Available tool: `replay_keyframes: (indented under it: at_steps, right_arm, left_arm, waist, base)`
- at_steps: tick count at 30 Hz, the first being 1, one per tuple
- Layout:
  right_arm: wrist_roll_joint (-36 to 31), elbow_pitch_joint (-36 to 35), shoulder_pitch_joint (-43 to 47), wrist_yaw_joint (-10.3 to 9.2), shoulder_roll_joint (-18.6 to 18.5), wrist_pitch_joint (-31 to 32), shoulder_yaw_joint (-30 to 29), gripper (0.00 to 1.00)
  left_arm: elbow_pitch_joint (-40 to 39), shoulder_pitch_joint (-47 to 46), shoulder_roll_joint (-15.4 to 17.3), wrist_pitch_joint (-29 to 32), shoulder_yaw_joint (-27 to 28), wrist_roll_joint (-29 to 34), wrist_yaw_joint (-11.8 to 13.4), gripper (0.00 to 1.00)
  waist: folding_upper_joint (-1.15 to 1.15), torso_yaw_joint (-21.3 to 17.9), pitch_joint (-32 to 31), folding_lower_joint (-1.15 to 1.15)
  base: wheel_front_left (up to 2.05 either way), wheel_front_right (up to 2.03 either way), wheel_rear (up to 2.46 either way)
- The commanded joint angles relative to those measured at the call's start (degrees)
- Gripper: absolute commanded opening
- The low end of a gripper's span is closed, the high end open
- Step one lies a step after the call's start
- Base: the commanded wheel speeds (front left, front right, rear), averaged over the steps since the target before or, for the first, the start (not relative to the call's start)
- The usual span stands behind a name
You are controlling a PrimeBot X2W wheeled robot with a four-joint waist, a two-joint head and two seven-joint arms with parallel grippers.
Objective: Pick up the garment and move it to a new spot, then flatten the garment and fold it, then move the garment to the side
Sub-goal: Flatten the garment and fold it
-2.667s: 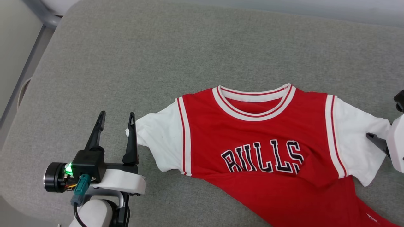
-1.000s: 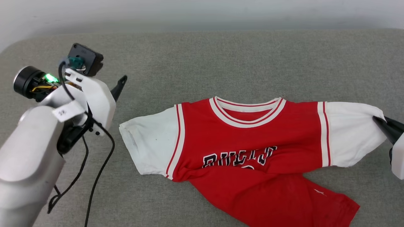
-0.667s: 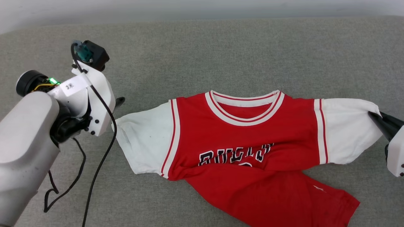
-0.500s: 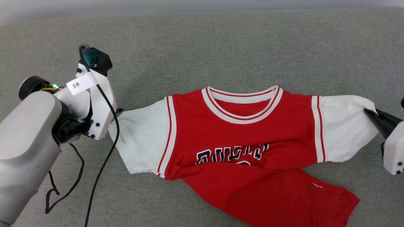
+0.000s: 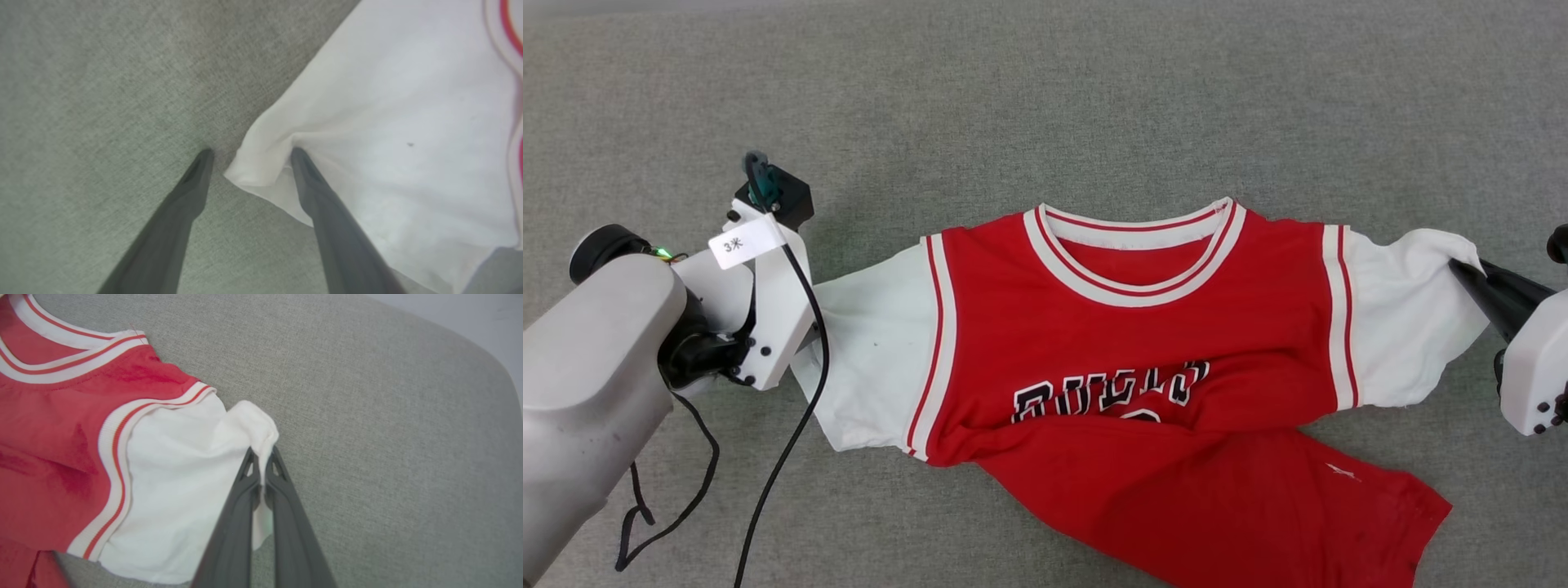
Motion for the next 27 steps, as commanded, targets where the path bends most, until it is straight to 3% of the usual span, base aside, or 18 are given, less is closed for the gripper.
replay_keyframes:
  at_steps: [1,4,5,6,12,21,27]
  right_arm:
    - [-0.3,0.1,-0.8,-0.08,0.2,-0.4,0.2,0.00]
    - [-0.4,0.2,-1.1,-0.08,0.3,-0.6,0.5,0.00]
    - [-0.4,0.3,-1.2,-0.08,0.3,-0.7,0.7,0.00]
    - [-0.3,0.4,-1.4,-0.08,0.4,-0.8,0.9,0.00]
    - [-0.5,1.2,-2.6,-0.08,-0.1,-2.8,1.8,0.00]
    - [-0.7,2.7,-3.7,-0.09,-1.7,-6.2,2.1,0.00]
    - [-1.2,2.1,-4.5,-0.09,-3.6,-8.1,1.0,0.00]
  left_arm:
    - [1.7,2.8,-1.0,0.0,-3.4,-0.5,0.2,1.00]
    - [1.9,3.3,-1.3,-0.7,-5.1,-1.4,0.2,1.00]
    - [1.8,3.3,-1.3,-1.0,-5.9,-1.5,0.2,0.44]
    - [1.8,3.2,-1.2,-1.6,-6.5,-1.8,0.2,0.00]
    - [0.9,0.4,-0.8,-7.7,-7.4,-3.5,0.2,0.00]
    - [-2.0,-3.5,1.4,-28.1,-6.6,2.8,0.2,0.00]
    - [-6.7,-4.7,3.3,-36.4,-4.5,6.2,2.7,0.00]
  waist:
    - [0.00,-0.1,0.3,0.00]
    - [0.00,-0.1,0.5,0.00]
    - [0.00,0.0,0.5,0.00]
    - [0.00,0.0,0.4,0.00]
    - [0.00,1.2,-1.7,0.00]
    - [0.00,3.3,-8.7,0.00]
    - [0.00,4.6,-12.8,0.00]
  base:
    - [0.00,0.00,0.00]
    - [0.00,0.00,0.00]
    - [0.00,0.00,0.00]
    - [0.00,0.00,0.00]
    - [0.00,0.00,0.00]
    - [0.00,0.00,0.00]
    - [0.00,0.00,0.00]
